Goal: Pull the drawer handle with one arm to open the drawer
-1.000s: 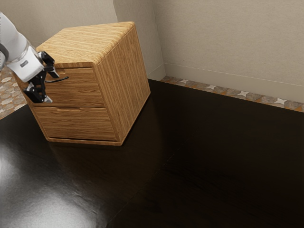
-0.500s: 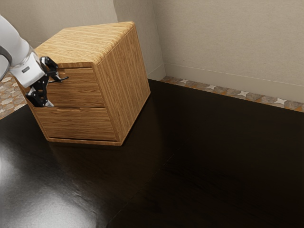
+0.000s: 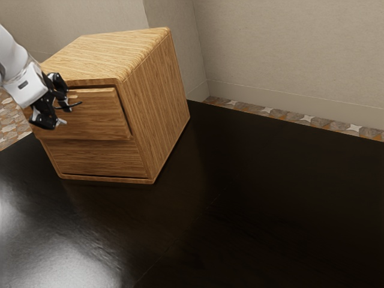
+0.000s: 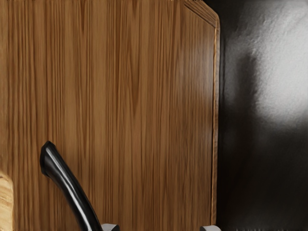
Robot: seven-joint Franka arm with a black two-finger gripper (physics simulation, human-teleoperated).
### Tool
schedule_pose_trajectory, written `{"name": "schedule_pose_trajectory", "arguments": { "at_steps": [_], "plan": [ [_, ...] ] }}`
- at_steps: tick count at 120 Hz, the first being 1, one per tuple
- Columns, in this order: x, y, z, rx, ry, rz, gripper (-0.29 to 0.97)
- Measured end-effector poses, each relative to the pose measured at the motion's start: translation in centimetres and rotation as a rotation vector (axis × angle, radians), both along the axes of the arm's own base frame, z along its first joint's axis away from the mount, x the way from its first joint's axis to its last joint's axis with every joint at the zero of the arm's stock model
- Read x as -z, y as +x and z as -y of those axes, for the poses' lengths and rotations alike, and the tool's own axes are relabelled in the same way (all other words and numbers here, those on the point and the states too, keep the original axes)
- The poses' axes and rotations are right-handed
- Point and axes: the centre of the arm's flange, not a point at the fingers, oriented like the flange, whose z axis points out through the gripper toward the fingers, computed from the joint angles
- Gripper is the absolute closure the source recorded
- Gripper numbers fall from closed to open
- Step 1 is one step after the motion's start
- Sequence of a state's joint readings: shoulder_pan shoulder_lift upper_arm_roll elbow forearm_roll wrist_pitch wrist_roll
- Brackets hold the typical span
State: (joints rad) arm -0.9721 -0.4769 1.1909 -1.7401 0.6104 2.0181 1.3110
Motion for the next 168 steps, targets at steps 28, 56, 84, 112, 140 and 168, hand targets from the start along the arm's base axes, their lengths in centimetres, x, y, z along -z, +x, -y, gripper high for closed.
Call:
{"name": "schedule_pose_trajectory", "arguments": {
  "at_steps": [28, 56, 84, 112, 140, 168],
  "plan": [
    [-0.2, -0.1, 0.1, 0.002, 0.002, 0.006, 0.62],
    [-0.4, -0.7, 0.4, 0.0, 0.007, 0.003, 0.65],
    [-0.3, -1.6, 1.0, -0.003, 0.017, -0.006, 0.62],
    [-0.3, -2.8, 1.7, -0.016, 0.015, -0.01, 0.64],
    [-0.3, -4.6, 2.5, -0.027, 0.011, -0.011, 0.65],
    [-0.3, -6.9, 3.4, -0.03, 0.007, 0.0, 0.68]
  ]
}}
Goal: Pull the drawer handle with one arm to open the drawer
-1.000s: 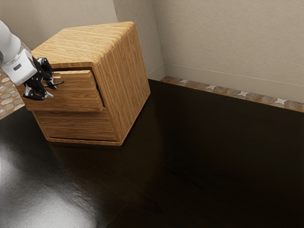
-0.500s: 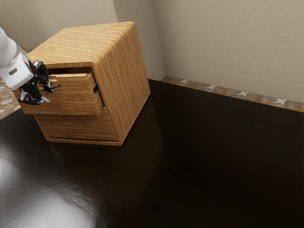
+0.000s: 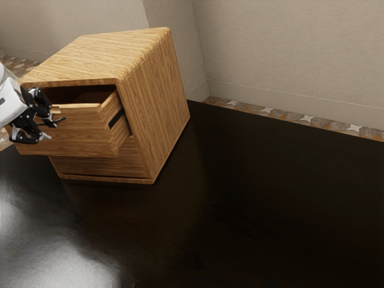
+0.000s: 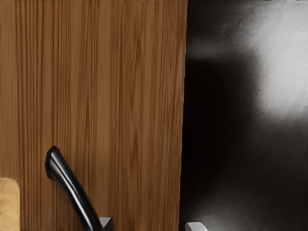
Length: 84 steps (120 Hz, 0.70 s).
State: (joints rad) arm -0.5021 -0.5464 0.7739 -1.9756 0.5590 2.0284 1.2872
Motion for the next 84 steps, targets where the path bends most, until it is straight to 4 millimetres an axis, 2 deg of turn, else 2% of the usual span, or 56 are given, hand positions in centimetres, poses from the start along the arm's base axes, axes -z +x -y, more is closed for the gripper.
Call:
{"name": "schedule_pose_trajectory", "arguments": {
  "at_steps": [43, 58, 79, 82, 84],
  "plan": [
    [0.0, -4.2, 1.9, -0.016, -0.005, 0.019, 0.77],
    [0.0, -5.0, 2.8, -0.014, -0.012, 0.021, 0.72],
    [0.1, -5.5, 3.2, -0.021, -0.031, 0.02, 0.72],
    [0.1, -5.4, 3.6, -0.014, -0.032, 0.019, 0.67],
    [0.1, -5.3, 4.0, -0.006, -0.029, 0.017, 0.7]
  ]
}}
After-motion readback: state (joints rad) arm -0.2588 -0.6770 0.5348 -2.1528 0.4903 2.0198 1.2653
